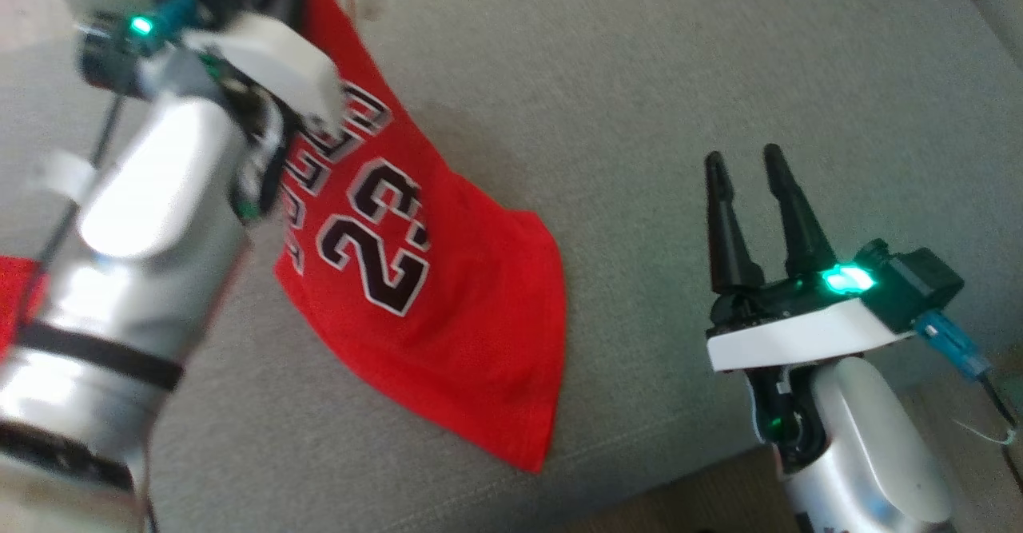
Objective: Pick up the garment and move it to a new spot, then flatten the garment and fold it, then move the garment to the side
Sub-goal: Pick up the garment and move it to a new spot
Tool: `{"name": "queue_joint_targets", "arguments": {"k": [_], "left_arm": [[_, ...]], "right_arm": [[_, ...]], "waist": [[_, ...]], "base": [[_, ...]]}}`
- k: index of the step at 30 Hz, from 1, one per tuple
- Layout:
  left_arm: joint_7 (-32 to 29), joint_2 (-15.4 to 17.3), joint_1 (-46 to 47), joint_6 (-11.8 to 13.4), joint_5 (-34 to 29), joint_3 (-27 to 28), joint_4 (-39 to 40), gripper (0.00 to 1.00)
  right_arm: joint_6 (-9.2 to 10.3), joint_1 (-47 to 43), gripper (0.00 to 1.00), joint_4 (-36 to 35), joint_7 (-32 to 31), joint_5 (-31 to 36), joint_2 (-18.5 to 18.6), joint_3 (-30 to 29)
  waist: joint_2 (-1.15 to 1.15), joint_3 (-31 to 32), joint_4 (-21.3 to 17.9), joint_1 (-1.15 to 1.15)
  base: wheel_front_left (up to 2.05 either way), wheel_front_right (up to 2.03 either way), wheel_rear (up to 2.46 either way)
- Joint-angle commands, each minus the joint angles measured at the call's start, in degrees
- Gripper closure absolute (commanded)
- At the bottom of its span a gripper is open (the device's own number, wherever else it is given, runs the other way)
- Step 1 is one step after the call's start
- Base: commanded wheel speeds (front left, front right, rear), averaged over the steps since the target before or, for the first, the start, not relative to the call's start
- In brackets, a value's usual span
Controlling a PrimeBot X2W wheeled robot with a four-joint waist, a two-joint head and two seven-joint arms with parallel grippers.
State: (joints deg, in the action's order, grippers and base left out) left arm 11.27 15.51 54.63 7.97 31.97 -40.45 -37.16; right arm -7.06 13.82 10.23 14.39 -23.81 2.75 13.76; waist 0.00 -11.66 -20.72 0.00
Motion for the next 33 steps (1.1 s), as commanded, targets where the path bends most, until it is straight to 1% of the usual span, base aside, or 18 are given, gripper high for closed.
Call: {"name": "queue_joint_targets", "arguments": {"k": [1, 2, 3, 5, 6, 9, 12, 14, 19, 22, 25, 30, 33], "left_arm": [[0.7, 2.6, 5.7, -0.2, -1.0, 1.7, -1.7, 1.0], [0.9, 2.9, 6.7, -0.1, -1.6, 1.5, -4.0, 0.27], [1.3, 3.1, 7.6, -0.3, -2.4, 1.1, -5.9, 0.0], [2.0, 3.3, 9.2, -0.5, -3.3, 0.8, -9.6, 0.0], [2.0, 3.3, 9.2, -0.5, -3.3, 0.8, -9.6, 0.0], [3.0, 3.0, 10.8, -0.9, -3.3, 1.5, -13.2, 0.0], [3.5, 2.1, 11.7, -1.8, -2.7, 2.8, -14.6, 0.0], [3.7, 1.7, 12.0, -2.5, -2.4, 3.8, -14.0, 0.0], [3.7, 1.6, 9.5, -3.3, -3.5, 7.6, -7.2, 0.0], [3.7, 1.7, 5.6, -3.5, -3.9, 10.4, -2.5, 0.0], [3.7, 1.7, 0.4, -3.5, -5.0, 12.1, 2.4, 0.0], [3.7, 2.2, -10.6, -2.0, -6.1, 16.1, 11.1, 0.0], [3.7, 1.8, -17.7, -0.6, -7.7, 17.6, 16.3, 0.0]], "right_arm": [[-0.43, 2.0, 0.0, -2.3, 0.6, -0.5, 0.1, 1.9], [-0.43, 2.1, 0.0, -2.5, 0.6, -0.6, 0.1, 2.4], [-0.43, 2.1, 0.0, -2.6, 0.6, -0.7, 0.1, 2.7], [-0.43, 2.0, 0.0, -2.8, 0.6, -0.7, 0.1, 3.2], [-0.43, 2.0, 0.0, -2.8, 0.6, -0.7, 0.1, 3.2], [-0.43, 2.0, 0.0, -2.8, 0.6, -0.4, 0.1, 3.2], [-0.43, 1.9, 0.0, -2.4, 0.6, 0.4, 0.1, 2.0], [-0.43, 2.0, 0.0, -1.9, 0.6, 1.1, 0.1, 1.2], [-0.43, 1.9, 0.0, -0.4, 0.6, 3.4, 0.1, -1.5], [-0.43, 1.4, 0.0, 0.6, 0.6, 4.7, 0.1, -3.4], [-0.43, 0.5, 0.0, 1.7, 0.6, 6.2, 0.1, -5.6], [-0.43, -0.6, 0.0, 2.8, 0.6, 8.0, 0.1, -7.3], [-0.43, -1.7, 0.0, 2.9, 0.6, 8.6, 0.1, -8.5]], "waist": [[0.0, -2.8, -2.3, 0.0], [0.0, -3.4, -2.5, 0.0], [0.0, -3.7, -2.6, 0.0], [0.0, -4.2, -2.6, 0.0], [0.0, -4.2, -2.6, 0.0], [0.0, -4.5, -1.6, 0.0], [0.0, -4.0, 0.7, 0.0], [0.0, -3.5, 2.6, 0.0], [0.0, -1.2, 8.4, 0.0], [0.0, 0.9, 11.9, 0.0], [0.0, 2.7, 15.4, 0.0], [0.0, 5.4, 19.1, 0.0], [0.0, 6.8, 20.8, 0.0]], "base": [[0.0, 0.0, 0.0], [0.0, 0.0, 0.0], [0.0, 0.0, 0.0], [0.0, 0.0, 0.0], [0.0, 0.0, 0.0], [0.0, 0.0, 0.0], [0.0, 0.0, 0.0], [0.0, 0.0, 0.0], [0.0, 0.0, 0.0], [0.0, 0.0, 0.0], [0.0, 0.0, 0.0], [0.0, 0.0, 0.0], [0.0, 0.0, 0.0]]}}
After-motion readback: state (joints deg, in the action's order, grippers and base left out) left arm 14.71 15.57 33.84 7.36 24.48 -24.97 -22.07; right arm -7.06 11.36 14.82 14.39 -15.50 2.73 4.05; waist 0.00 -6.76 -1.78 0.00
